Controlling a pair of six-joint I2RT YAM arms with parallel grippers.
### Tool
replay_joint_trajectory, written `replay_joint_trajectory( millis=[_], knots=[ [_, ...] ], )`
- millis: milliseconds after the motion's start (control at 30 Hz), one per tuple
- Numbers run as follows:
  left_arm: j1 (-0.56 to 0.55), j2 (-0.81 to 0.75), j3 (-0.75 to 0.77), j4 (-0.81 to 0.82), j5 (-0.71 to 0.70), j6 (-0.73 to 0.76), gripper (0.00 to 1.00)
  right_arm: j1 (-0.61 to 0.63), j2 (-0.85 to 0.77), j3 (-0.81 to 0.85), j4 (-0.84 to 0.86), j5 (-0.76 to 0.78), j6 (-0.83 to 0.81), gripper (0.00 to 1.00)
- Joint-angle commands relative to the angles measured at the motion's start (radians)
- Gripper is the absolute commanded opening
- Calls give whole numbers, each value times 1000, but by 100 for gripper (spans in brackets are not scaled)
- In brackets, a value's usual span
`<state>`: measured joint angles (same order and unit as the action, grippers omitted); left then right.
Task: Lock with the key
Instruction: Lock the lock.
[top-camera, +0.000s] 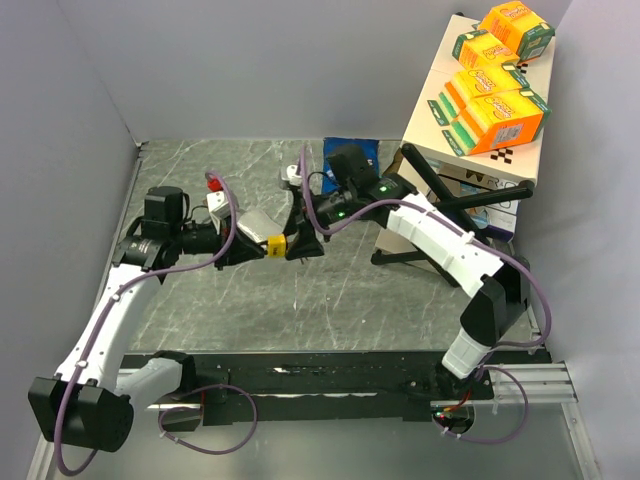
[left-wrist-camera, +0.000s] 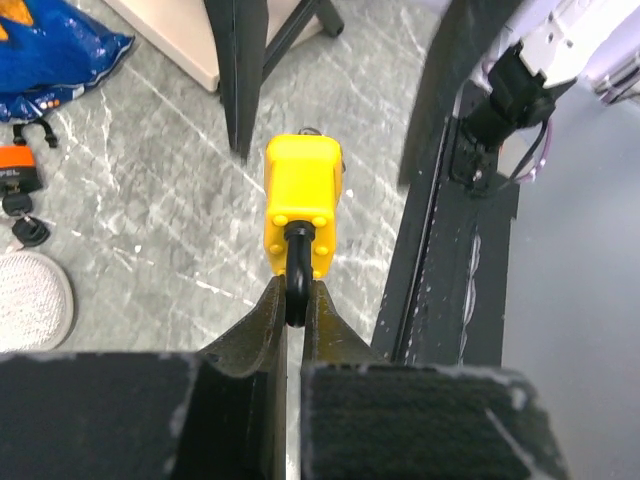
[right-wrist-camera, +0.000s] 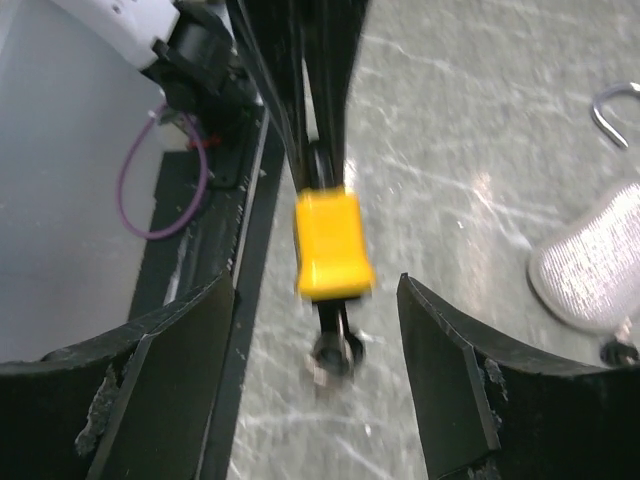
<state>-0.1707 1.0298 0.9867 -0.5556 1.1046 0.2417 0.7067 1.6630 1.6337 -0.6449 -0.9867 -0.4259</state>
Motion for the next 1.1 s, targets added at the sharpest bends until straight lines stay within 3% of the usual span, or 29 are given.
replay_joint_trajectory(
  millis=[0,267,767,867,1067],
  knots=[
    [10,-4,78,-70,93,122,1,-49,-101,-26,-62,-4,-97,72],
    [10,7,81,-40,110,93,1,-49,-95,-23,-91,33,-120,53],
    [-9,-37,29,60,86,2,1,-18,-57,11,-88,-30,-92,43],
    [-9,-39,30,51,83,7,1,-12,-54,15,-93,-27,-99,32],
    [-7,-42,26,10,72,44,1,-16,-57,14,-137,-13,-123,0]
  ],
)
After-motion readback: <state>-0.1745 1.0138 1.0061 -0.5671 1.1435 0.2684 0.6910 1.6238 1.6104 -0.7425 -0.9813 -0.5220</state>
